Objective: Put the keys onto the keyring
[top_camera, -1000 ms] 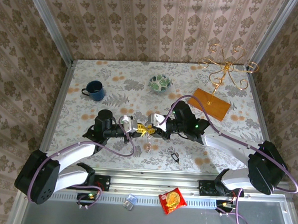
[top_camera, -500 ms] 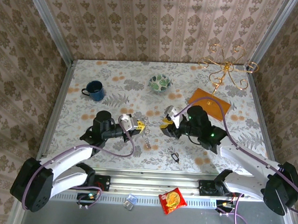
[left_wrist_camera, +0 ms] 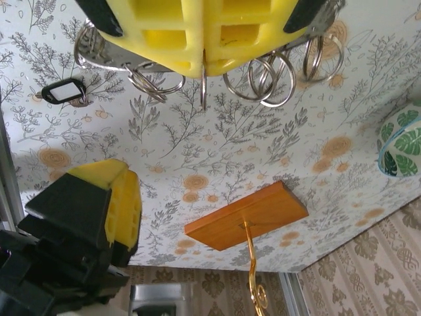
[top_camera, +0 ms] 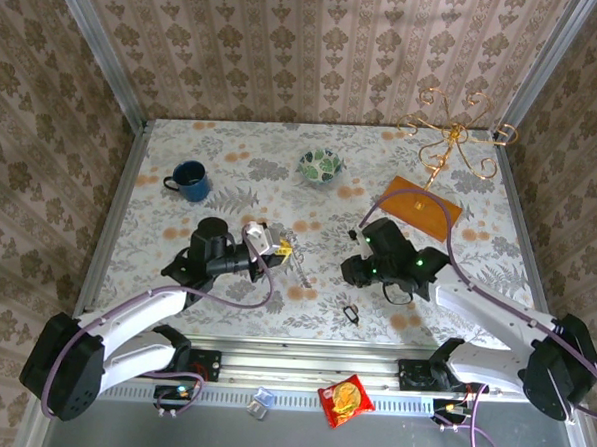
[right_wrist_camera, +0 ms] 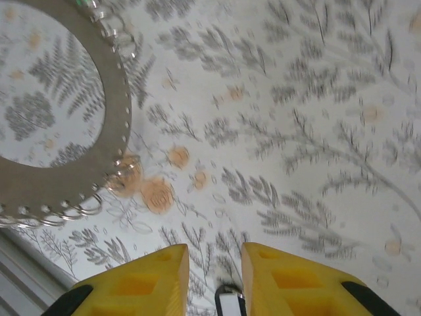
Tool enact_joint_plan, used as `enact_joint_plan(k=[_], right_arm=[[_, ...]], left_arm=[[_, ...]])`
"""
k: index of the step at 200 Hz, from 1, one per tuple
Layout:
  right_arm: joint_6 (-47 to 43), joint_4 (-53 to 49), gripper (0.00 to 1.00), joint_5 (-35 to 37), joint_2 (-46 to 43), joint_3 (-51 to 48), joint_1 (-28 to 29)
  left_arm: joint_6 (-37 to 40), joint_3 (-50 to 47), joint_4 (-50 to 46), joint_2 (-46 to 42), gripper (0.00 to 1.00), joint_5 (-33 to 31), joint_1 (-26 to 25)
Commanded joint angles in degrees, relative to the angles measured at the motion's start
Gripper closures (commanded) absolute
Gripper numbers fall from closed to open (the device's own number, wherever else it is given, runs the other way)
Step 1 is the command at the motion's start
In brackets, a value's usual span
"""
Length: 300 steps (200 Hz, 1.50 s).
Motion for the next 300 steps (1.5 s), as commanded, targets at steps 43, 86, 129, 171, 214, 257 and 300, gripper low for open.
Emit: enact_joint_plan(k=[43,86,129,171,214,257,300], right_arm=[[7.9,-13.0,0.68,1.9,7.3,0.9,6.6],[9.6,-13.3,0.65,3.9,14.5,2.5,9.4],[28.1,-12.0,0.65,7.3,15.5,2.8,10.2],[43.6,-10.9,0.63,10.4,14.7,2.8,11.5],[47.4,-10.4,0.61,11.8,18.4,4.2,12.2],[46.0,-11.2,0.64,13.3,22.4,6.5,12.1],[45.1,-13.8,0.72,14.4,24.3,8.2,12.0]], left_arm=[[-4.3,2.7,-2.9,0.3,1.0,0.2,-0.5],[-4.1,2.9,-5.4,0.2,1.0,0.0,-1.2],[-3.8,3.0,-6.1,0.0,1.0,-1.4,-2.1],[-2.6,2.5,-6.1,-0.1,1.0,-2.4,-2.9],[-2.2,2.1,-5.9,-0.5,1.0,-2.5,-3.1],[-2.0,2.0,-5.9,-0.7,1.0,-2.7,-3.2],[-1.7,2.0,-6.1,-0.8,1.0,-2.6,-3.3]])
